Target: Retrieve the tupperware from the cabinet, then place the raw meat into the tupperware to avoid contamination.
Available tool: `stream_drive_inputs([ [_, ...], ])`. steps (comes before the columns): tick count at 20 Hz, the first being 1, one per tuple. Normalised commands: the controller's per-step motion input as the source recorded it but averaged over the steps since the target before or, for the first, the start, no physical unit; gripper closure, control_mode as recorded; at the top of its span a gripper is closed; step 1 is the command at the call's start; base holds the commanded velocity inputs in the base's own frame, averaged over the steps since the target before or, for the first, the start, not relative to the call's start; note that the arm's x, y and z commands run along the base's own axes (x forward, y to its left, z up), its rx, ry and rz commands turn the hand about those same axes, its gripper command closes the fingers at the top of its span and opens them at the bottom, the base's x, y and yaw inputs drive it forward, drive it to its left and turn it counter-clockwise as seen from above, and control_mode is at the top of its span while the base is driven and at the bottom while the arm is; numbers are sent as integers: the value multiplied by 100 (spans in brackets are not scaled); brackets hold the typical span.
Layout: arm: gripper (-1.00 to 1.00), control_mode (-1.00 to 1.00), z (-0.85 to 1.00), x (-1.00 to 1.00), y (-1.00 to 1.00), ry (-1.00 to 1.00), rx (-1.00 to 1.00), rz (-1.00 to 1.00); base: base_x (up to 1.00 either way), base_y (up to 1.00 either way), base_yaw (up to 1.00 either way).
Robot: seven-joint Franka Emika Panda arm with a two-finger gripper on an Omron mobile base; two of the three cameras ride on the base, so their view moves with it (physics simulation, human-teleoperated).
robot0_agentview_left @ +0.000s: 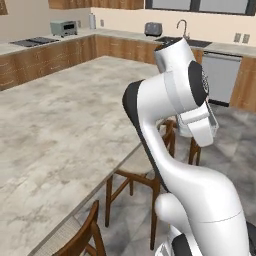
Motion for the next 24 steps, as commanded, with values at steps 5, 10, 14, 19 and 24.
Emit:
stream_drive_inputs([
  [5, 100, 100, 0, 0, 0, 0, 0, 0, -1, 36, 40],
  [10, 100, 100, 0, 0, 0, 0, 0, 0, -29, 39, 14],
  [14, 100, 100, 0, 0, 0, 0, 0, 0, 17, -1, 0],
  [19, 100, 100, 0, 0, 0, 0, 0, 0, 49, -10, -25],
  [24, 100, 100, 0, 0, 0, 0, 0, 0, 4, 0, -48],
])
